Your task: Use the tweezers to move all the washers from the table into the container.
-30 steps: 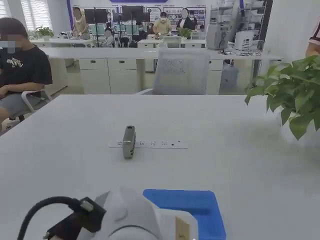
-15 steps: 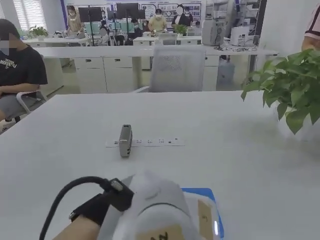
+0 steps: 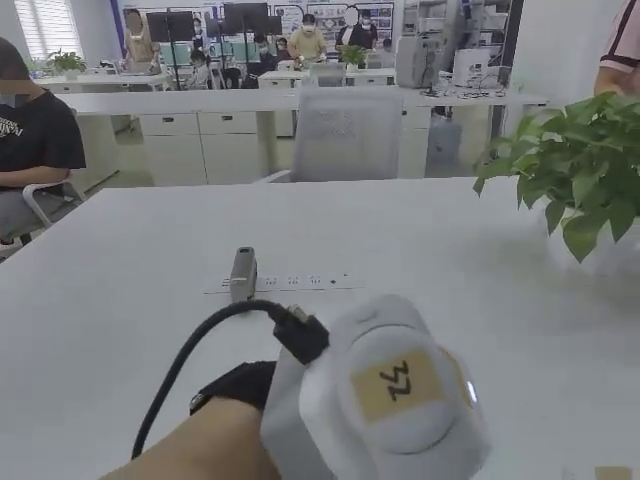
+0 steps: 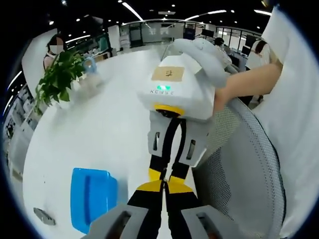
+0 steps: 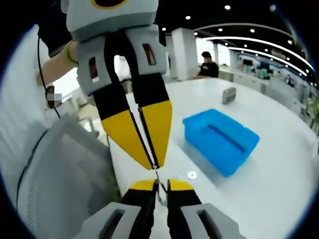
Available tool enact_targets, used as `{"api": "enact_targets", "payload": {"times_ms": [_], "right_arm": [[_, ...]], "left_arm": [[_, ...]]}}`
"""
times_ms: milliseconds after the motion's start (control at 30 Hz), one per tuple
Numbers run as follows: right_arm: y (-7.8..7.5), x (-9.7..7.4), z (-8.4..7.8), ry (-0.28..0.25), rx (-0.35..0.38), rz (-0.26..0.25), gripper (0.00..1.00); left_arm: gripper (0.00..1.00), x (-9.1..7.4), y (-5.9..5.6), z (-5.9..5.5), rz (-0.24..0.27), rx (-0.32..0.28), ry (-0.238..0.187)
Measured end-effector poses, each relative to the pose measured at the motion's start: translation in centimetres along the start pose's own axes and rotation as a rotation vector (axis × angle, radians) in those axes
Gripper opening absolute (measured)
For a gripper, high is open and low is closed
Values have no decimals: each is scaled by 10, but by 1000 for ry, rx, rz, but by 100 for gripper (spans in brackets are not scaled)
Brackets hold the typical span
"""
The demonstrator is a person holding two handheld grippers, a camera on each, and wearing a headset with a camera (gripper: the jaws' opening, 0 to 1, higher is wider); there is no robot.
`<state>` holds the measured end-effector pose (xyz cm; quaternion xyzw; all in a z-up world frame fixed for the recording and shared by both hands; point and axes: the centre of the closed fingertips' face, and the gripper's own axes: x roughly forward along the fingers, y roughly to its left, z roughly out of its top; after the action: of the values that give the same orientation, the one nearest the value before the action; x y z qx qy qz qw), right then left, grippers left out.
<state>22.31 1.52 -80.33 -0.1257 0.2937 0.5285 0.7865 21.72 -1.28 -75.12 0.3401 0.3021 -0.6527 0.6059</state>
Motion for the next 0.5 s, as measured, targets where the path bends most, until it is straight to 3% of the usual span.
{"api": "enact_targets", "payload": {"times_ms": [33,67,100,167,300,400,467,500], "right_arm": [[-2,0,0,-6,-9,-1,3],[-2,0,0,-14,-3,1,3],[0,0,1,-21,6,18,3],[-2,0,1,-29,17,13,3],[-8,-1,1,-66,98,-9,2],[-9,-2,1,-80,115,-20,2],[-9,-2,1,-85,126,-20,2],[-9,-2,1,-89,127,-22,2]], "left_arm": [[0,1,2,-4,17,1,19],[0,1,7,-13,53,39,65],[0,2,9,-18,74,66,80],[0,3,8,-25,98,35,69],[6,-8,-5,-31,112,-210,-102],[14,-22,-12,-45,171,-377,-230],[19,-28,-16,-53,202,-450,-282],[24,-33,-18,-58,241,-492,-327]]}}
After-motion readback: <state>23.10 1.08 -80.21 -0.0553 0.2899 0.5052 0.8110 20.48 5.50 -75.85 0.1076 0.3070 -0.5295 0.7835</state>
